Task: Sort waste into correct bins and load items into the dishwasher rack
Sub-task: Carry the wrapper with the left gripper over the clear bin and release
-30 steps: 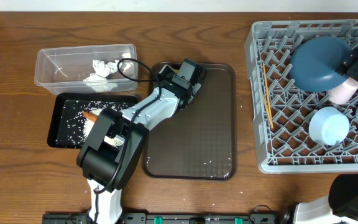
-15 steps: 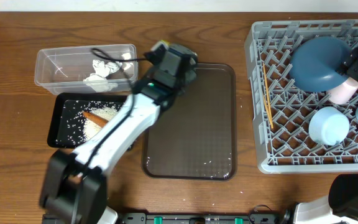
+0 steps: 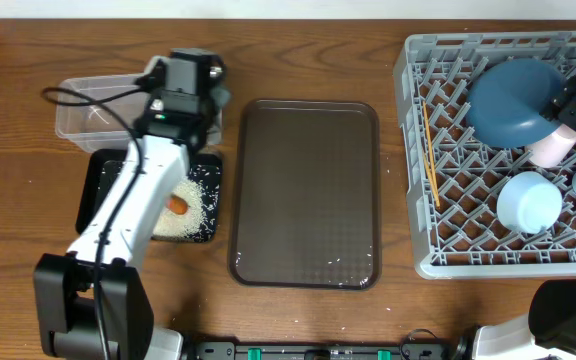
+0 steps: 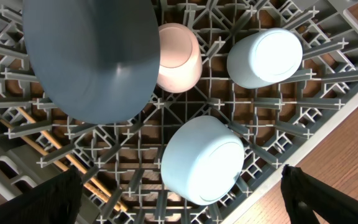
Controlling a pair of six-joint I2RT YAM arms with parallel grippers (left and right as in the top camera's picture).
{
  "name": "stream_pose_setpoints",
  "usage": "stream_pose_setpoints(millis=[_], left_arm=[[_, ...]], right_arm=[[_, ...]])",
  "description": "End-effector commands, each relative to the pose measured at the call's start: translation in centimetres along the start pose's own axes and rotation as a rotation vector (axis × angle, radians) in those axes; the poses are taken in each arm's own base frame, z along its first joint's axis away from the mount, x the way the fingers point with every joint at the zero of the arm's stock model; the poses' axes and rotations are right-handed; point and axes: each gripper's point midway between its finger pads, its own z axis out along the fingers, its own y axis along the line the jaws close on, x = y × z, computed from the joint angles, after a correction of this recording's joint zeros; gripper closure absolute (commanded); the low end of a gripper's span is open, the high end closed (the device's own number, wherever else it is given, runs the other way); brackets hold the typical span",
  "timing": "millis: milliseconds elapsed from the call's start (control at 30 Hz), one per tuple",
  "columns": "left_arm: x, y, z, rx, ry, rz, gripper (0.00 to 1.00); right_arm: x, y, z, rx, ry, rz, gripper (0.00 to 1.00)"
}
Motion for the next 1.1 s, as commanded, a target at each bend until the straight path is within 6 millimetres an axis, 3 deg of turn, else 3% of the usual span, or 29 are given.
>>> stream_pose_setpoints(millis=[0, 133, 400, 433, 467, 533, 600, 700, 867, 1067], left_arm=[[-2.2, 1.7, 0.6, -0.046, -0.036, -0.025, 0.94], [-3.1, 3.3, 1.4, -0.087, -0.041, -0.047, 0.94], [-2.0, 6.5, 4.4, -0.195, 0.005, -0.048, 0.88], [-1.8, 6.7, 4.7, -0.203, 0.010, -0.047, 0.83], [-1.6, 6.9, 5.0, -0.210, 0.015, -0.045, 0.66], [-1.5, 7.0, 5.1, -0.215, 0.021, -0.043, 0.47], [-1.5, 7.0, 5.0, -0.213, 0.020, -0.043, 0.42], [-1.8, 6.7, 4.3, -0.205, 0.015, -0.041, 0.35], [-2.5, 5.9, 1.9, -0.178, 0.000, -0.045, 0.33], [-4.7, 3.2, -3.6, -0.067, -0.066, -0.045, 0.32]], right_arm=[[0.0, -0.3, 0.4, 0.010, 0.010, 0.009, 0.01], [0.0, -0.3, 0.4, 0.010, 0.010, 0.009, 0.01], [0.0, -0.3, 0.4, 0.010, 0.010, 0.009, 0.01], [0.0, -0.3, 0.4, 0.010, 0.010, 0.009, 0.01], [0.0, -0.3, 0.4, 0.010, 0.010, 0.009, 0.01], [0.0, -0.3, 0.4, 0.010, 0.010, 0.009, 0.01], [0.0, -0.3, 0.4, 0.010, 0.010, 0.009, 0.01], [0.0, -0.3, 0.4, 0.010, 0.010, 0.009, 0.01], [0.0, -0.3, 0.4, 0.010, 0.010, 0.009, 0.01], [0.0, -0.3, 0.4, 0.010, 0.010, 0.009, 0.01]])
